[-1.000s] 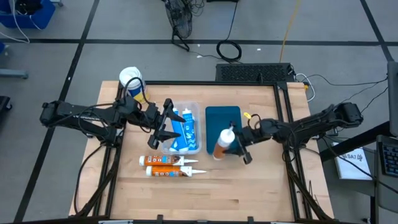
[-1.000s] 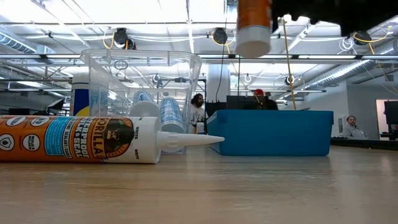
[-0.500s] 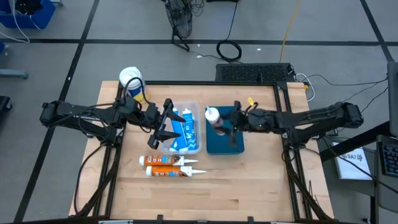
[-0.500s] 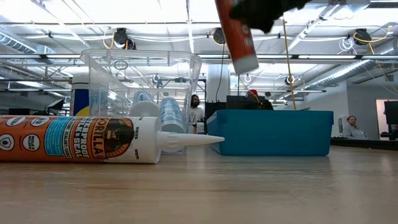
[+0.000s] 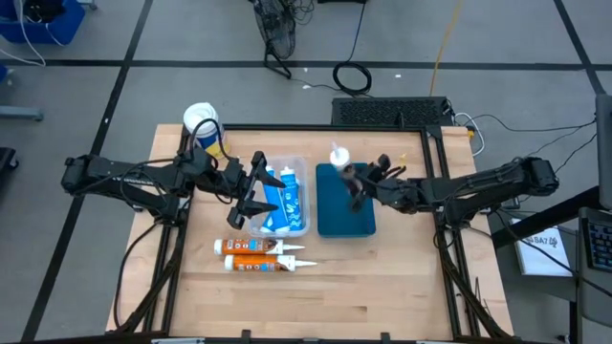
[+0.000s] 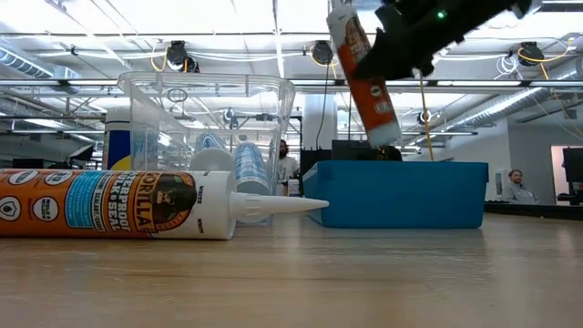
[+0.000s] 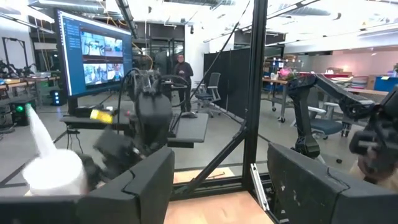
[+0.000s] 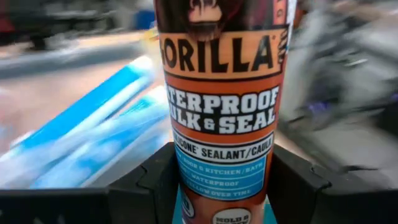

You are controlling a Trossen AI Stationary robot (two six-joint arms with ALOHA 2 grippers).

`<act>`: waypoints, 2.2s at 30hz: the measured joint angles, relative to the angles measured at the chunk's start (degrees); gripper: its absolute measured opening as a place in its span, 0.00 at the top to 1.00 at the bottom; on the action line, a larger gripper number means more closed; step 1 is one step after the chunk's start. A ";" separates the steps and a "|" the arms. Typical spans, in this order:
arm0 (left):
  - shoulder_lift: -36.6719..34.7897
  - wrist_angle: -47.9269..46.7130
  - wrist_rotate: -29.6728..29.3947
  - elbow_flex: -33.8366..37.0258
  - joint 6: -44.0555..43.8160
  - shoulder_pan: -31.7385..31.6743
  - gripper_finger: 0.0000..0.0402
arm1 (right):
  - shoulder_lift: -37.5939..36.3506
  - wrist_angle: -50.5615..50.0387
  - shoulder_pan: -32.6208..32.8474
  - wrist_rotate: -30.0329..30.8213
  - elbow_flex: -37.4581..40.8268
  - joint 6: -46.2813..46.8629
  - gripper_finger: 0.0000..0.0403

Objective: Pick & place silicon tubes, Sealant and Lysol wipes
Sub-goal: Put the bottom orange sealant into the blue bin, then put the top orange sealant into the blue bin

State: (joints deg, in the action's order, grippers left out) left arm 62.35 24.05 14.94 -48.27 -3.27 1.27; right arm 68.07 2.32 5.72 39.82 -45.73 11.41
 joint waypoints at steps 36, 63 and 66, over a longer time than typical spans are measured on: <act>0.00 0.00 0.00 0.00 0.00 0.00 0.37 | -8.90 23.17 9.20 -13.63 28.43 25.45 0.54; 0.00 -0.02 0.00 0.00 0.01 0.01 0.37 | -8.92 20.51 10.88 -8.22 28.35 23.70 0.39; 0.00 -0.02 0.00 0.00 0.02 0.01 0.37 | -8.90 20.43 10.88 -8.23 28.35 23.23 0.40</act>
State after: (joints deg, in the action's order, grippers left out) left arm 62.35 24.04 14.94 -48.27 -3.25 1.28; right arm 59.18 22.74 16.60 31.59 -17.39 34.64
